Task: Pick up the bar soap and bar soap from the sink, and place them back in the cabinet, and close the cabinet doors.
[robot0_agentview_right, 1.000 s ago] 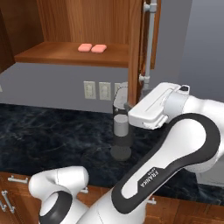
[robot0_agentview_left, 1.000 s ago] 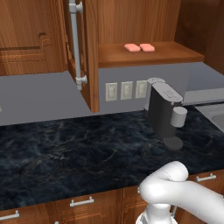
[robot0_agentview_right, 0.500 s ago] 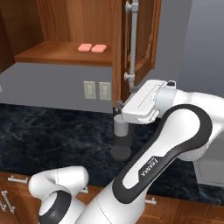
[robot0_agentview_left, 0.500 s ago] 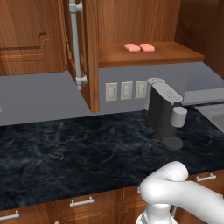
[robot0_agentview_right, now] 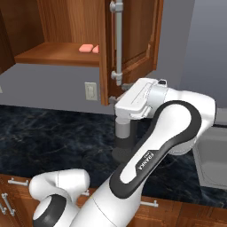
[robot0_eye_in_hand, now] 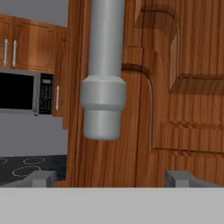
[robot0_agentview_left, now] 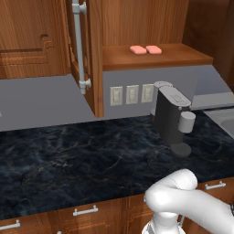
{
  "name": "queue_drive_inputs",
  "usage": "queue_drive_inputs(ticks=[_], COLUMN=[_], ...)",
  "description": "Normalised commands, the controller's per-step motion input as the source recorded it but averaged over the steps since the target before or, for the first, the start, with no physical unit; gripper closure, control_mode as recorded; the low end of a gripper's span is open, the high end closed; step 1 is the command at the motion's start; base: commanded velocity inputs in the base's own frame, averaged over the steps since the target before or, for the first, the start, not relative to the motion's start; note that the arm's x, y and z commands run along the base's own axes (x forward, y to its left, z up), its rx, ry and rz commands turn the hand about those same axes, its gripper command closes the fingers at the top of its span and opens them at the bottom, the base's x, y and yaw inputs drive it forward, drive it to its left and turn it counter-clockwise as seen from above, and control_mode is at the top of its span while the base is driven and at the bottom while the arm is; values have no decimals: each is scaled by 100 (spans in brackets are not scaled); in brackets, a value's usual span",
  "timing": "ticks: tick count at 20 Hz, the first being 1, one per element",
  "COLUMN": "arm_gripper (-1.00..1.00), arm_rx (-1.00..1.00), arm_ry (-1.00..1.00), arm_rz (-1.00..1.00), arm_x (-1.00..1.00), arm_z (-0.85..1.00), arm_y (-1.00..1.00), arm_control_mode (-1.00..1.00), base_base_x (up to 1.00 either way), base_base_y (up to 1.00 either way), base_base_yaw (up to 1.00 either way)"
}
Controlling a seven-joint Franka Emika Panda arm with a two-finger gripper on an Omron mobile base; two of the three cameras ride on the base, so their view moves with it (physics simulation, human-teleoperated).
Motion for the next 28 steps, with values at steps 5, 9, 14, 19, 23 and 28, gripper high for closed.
queue_drive_inputs(ticks=[5,9,14,19,23,28], arm_gripper=[-100,-100,-100,-100,-100,-100], arm_rx=[7,4,2,1,0,0], arm_ry=[0,0,0,0,0,-1], arm_rz=[0,-1,-6,-8,-9,-9], arm_x=[16,18,18,21,18,17], arm_z=[0,0,0,0,0,0], arm_y=[43,51,44,38,31,27], arm_control_mode=[-100,-100,-100,-100,-100,-100], base_base_x=[0,0,0,0,0,0], base_base_y=[0,0,0,0,0,0], base_base_yaw=[0,0,0,0,0,0])
